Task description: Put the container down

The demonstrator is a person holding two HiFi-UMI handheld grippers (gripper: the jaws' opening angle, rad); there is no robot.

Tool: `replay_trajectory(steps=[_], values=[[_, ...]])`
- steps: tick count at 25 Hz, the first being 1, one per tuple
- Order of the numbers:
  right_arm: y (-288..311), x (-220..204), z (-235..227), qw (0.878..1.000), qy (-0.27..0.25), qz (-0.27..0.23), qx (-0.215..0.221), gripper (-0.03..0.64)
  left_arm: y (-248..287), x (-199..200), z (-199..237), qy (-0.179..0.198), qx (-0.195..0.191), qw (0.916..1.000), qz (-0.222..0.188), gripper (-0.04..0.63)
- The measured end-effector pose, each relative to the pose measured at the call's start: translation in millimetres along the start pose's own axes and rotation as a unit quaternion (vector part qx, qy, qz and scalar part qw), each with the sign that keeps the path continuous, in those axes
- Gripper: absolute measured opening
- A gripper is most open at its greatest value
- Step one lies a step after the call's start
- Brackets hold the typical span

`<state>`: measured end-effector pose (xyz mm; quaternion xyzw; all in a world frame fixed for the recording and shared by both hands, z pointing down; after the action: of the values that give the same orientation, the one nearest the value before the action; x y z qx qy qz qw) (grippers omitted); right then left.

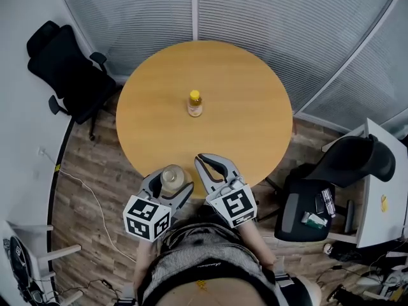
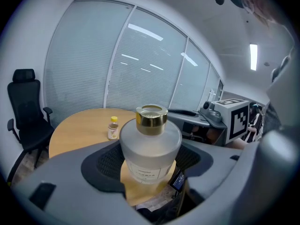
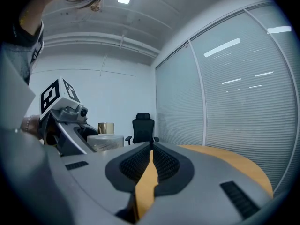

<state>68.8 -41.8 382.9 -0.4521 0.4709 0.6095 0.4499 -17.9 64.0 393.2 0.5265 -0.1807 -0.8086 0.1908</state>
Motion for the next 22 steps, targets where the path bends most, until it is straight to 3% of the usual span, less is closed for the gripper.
replay_trajectory(steps=[13,22], values=[[5,-13,-15,0.999,-0.020,0.008,0.030,0.032,17,0,-1,-0.015,0.014,0.9998,-0.002,0.339],[11,-13,-20,1.000,0.012,0.022,-0.017,0.032,26,14,14,0.004,-0.017,0.9997,0.016,0.338]])
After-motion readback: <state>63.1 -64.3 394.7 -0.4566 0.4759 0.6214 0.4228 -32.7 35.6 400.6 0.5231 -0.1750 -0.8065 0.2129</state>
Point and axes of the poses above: the fingertips, and each gripper's own axes: y forward along the fingers, z to its left, x out of its top, the point moved 7 cm from there along -y, backward along the fingers, and after that the axes turned 10 degrees about -y, right-handed, at the moved point
